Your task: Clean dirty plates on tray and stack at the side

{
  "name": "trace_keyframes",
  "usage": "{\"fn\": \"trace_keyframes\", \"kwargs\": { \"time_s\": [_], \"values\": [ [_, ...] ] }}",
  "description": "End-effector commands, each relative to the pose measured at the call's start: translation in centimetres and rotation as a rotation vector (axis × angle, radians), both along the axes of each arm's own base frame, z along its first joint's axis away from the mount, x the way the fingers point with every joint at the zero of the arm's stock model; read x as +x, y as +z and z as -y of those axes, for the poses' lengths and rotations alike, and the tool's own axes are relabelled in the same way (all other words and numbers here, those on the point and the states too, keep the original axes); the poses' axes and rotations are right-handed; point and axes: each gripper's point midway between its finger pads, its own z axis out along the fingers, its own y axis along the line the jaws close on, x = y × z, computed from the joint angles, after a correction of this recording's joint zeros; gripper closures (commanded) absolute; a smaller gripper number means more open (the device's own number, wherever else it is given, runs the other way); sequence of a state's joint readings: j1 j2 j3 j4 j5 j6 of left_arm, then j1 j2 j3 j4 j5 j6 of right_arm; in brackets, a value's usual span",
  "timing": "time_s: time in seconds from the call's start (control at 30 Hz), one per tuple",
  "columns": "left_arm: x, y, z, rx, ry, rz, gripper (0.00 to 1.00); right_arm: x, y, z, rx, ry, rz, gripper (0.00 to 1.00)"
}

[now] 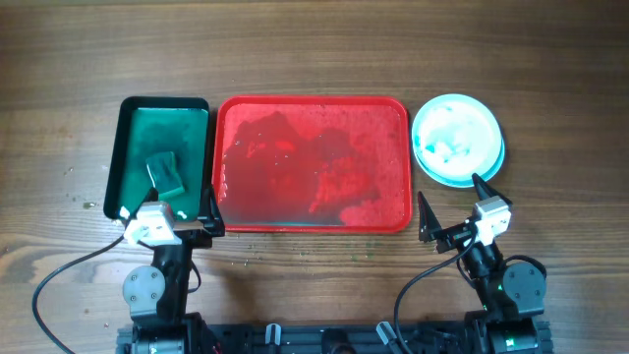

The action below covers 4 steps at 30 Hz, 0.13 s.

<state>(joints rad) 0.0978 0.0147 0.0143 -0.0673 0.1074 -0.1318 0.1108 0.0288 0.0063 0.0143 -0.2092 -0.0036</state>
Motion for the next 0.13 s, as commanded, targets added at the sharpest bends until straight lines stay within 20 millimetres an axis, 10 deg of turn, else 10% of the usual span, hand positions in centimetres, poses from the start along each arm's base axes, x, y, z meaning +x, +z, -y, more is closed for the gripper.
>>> {"fn": "trace_keyframes", "kwargs": {
  "time_s": [0.0,0.1],
  "values": [
    [0.0,-0.19,0.46,0.011,-0.025,0.002,0.0,-0.13,0.16,-0.32,0.01,0.019,0.004,0.0],
    [0.0,-0.19,0.46,0.011,-0.025,0.002,0.0,-0.13,0.16,-0.32,0.01,0.019,0.004,0.0]
  ]
}}
